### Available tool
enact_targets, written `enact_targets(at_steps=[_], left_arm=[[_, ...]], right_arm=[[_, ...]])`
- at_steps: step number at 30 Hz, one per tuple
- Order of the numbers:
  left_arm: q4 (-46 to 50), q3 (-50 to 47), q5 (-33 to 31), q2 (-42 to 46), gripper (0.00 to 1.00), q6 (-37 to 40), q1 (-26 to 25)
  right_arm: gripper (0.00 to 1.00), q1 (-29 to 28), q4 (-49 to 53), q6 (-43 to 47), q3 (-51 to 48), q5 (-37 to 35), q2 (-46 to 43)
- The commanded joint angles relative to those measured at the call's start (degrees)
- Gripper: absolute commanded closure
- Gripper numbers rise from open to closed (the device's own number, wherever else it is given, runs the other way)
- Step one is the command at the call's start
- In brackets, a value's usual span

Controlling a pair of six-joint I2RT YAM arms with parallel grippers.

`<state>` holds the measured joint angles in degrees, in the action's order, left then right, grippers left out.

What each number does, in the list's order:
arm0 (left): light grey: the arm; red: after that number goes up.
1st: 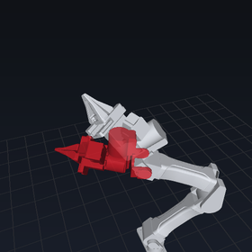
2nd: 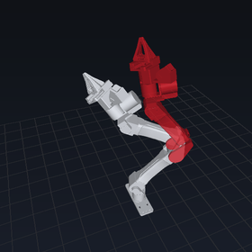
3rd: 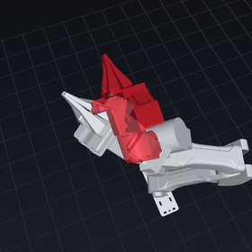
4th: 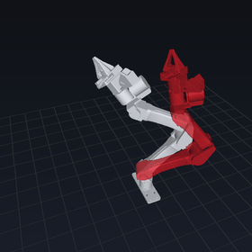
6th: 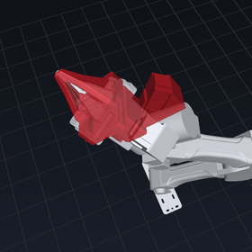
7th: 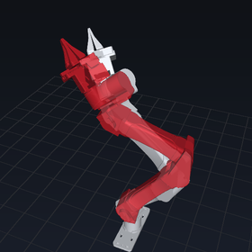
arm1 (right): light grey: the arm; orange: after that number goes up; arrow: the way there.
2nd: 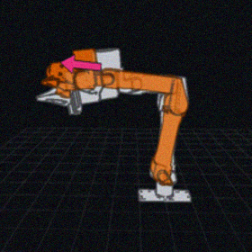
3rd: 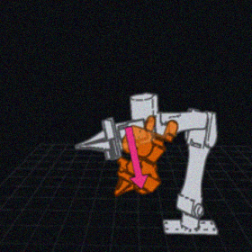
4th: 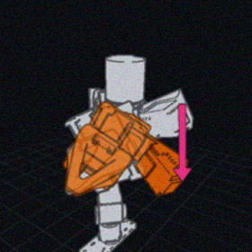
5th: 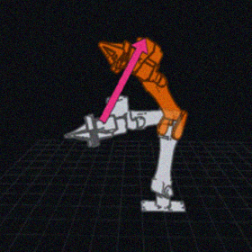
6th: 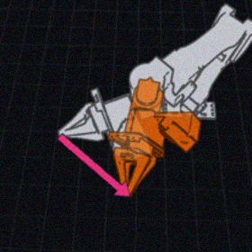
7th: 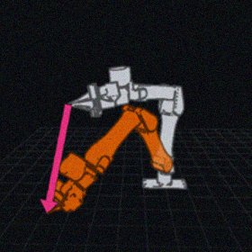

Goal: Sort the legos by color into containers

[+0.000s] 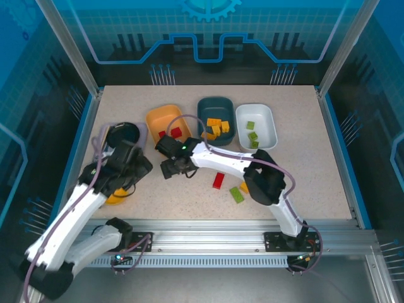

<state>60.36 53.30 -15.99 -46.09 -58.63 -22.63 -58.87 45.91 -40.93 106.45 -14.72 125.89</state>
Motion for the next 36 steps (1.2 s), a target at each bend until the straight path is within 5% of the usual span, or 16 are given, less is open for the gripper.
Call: enact_targets(at_steps=[1, 13, 24, 30, 36], left_arm=[[4.0, -0.9, -1.8, 7.1, 0.28, 0.4, -0.2], [9.6, 0.8, 0.8, 14.9, 0.28, 5.5, -0.2], [9.8, 2.0, 1.1, 15.0, 0.3, 7.6, -0.2], [8.8, 1.7, 1.6, 14.3, 0.31, 8.0, -0.2], [3.0, 1.1, 7.0, 11.2, 0.31, 10.7, -0.2]], right_arm=[[0.11, -1.3, 5.1, -5.9, 5.8, -5.5, 4.8], [0.23, -2.1, 5.0, -10.0, 15.0, -9.7, 15.3], [0.6, -1.7, 7.8, -12.5, 16.4, -9.6, 18.2], [0.7, -1.4, 7.7, -12.8, 13.1, -9.6, 13.8], [0.73, -0.6, 4.6, -12.5, 1.3, -9.1, -0.9]])
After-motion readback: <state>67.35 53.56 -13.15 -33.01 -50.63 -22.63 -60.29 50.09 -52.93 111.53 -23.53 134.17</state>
